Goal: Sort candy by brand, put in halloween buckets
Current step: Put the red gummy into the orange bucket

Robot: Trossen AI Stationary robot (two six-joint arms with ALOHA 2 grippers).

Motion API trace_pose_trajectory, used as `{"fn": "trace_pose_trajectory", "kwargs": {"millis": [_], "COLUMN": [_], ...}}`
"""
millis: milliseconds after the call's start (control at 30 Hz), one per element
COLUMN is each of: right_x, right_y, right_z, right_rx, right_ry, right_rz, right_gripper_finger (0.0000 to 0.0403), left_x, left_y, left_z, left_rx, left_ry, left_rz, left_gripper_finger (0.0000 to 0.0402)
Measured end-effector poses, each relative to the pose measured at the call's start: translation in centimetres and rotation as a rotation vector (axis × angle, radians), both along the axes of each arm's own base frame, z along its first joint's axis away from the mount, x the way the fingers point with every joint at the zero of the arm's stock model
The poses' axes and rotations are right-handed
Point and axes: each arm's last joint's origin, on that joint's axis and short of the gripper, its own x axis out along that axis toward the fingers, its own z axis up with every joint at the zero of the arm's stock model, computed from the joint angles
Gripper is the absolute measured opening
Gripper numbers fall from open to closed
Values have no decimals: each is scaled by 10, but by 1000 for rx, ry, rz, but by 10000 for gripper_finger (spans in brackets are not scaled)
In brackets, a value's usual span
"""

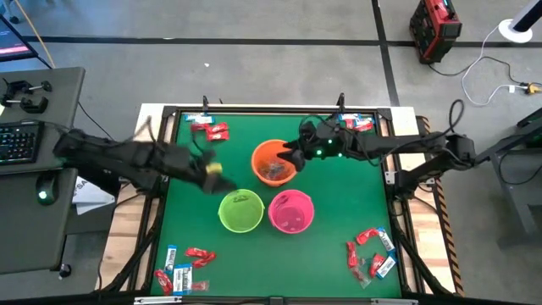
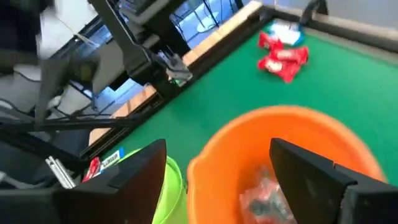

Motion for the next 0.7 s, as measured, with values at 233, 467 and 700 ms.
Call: {"fn": "trace_pose_trajectory", "kwargs": {"millis": [233, 467, 700], "right_x": [-4, -6, -12], "right_y": [-2, -10, -20], "right_z": [29, 40, 34], "right_rx": [-119, -185, -159], "right_ry": [113, 123, 200], "right_rz": [39, -5, -34], "right_gripper_finger": [281, 281, 281], "left_x": [-6, -33, -19], "left_y": [-111, -173, -209], "left_z": [-53, -118, -147], "left_rx": [-27, 158, 332], "left_ry": [299, 596, 667], "left_rz": [-425, -538, -649], "left_gripper_finger": [255, 254, 235]}}
